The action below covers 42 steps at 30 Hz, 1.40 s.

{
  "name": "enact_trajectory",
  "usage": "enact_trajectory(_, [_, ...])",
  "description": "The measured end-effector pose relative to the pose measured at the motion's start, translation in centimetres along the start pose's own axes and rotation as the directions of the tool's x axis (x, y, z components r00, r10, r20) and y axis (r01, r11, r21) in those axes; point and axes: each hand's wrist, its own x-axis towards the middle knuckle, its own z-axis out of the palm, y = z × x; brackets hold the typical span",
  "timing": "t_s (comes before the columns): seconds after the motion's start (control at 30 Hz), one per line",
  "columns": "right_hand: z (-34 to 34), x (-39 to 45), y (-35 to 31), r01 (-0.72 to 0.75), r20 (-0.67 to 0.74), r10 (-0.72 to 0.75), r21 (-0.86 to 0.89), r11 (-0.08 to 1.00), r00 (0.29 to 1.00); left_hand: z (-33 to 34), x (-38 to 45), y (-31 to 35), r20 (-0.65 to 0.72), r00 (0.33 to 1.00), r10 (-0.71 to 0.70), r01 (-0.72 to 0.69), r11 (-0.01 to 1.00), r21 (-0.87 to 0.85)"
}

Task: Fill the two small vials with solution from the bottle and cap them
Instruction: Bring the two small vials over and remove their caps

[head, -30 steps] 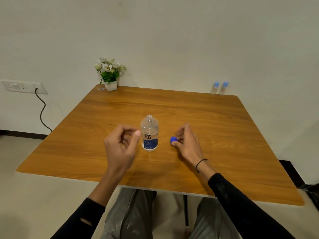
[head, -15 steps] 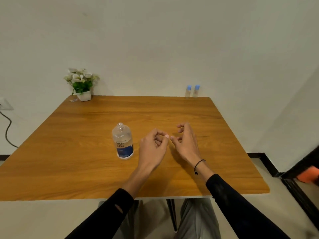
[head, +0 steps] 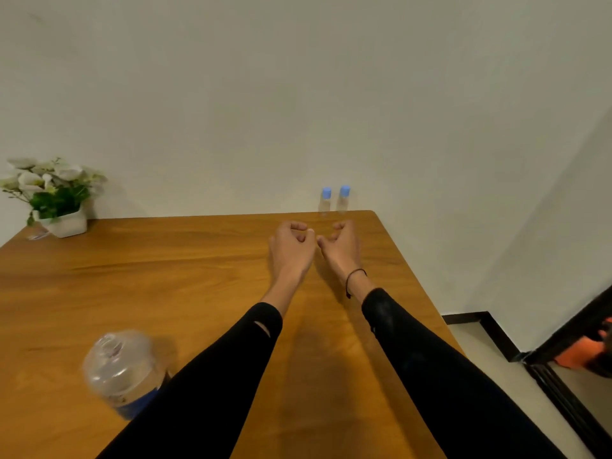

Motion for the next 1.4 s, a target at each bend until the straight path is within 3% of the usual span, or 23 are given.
enact_trajectory(0.17, [3.8, 8.0, 0.3, 0.033, -0.036, -0.039, -0.14, 0.99, 0.999, 0.2, 4.6, -1.8, 0.007, 1.0, -0.025, 0.024, 0.991, 0.131])
enact_trajectory(0.37, [6.5, 12.8, 0.6, -0.104, -0.197, 0.046, -0.299, 0.948, 0.979, 0.7, 3.5, -2.4, -0.002, 1.0, 0.022, -0.022, 0.998, 0.051])
enact_trajectory(0.5, [5.9, 12.1, 0.8, -0.032, -0.201, -0.04, -0.345, 0.938, 0.979, -0.4, 1.9, -3.0, -0.015, 1.0, 0.012, -0.011, 1.0, 0.029])
enact_trajectory(0.73, [1.7, 1.3, 0.8, 0.168, -0.048, -0.182, -0.216, 0.962, 0.982, -4.7, -3.7, -2.3, 0.008, 0.999, 0.04, -0.04, 0.999, -0.028])
enact_trajectory(0.83, [-0.3, -5.4, -0.4, 0.245, 0.022, -0.245, -0.186, 0.952, 0.969, -6.8, -6.6, -1.1, 0.073, 0.994, 0.075, -0.07, 0.995, -0.071])
enact_trajectory(0.97, [-2.5, -14.1, -1.8, 0.347, 0.122, -0.33, -0.162, 0.924, 0.936, -9.8, -12.2, -1.3, 0.192, 0.969, 0.153, -0.156, 0.988, 0.003])
enact_trajectory(1.23, [-3.4, -24.5, -0.9, 0.411, 0.287, -0.34, -0.241, 0.879, 0.896, -15.1, -21.0, -4.2, 0.272, 0.96, 0.068, -0.087, 0.995, 0.057])
enact_trajectory(1.4, [-3.7, -26.0, 0.2, 0.377, 0.322, -0.287, -0.266, 0.887, 0.902, -14.6, -22.1, -4.7, 0.309, 0.951, 0.028, -0.074, 0.987, 0.139])
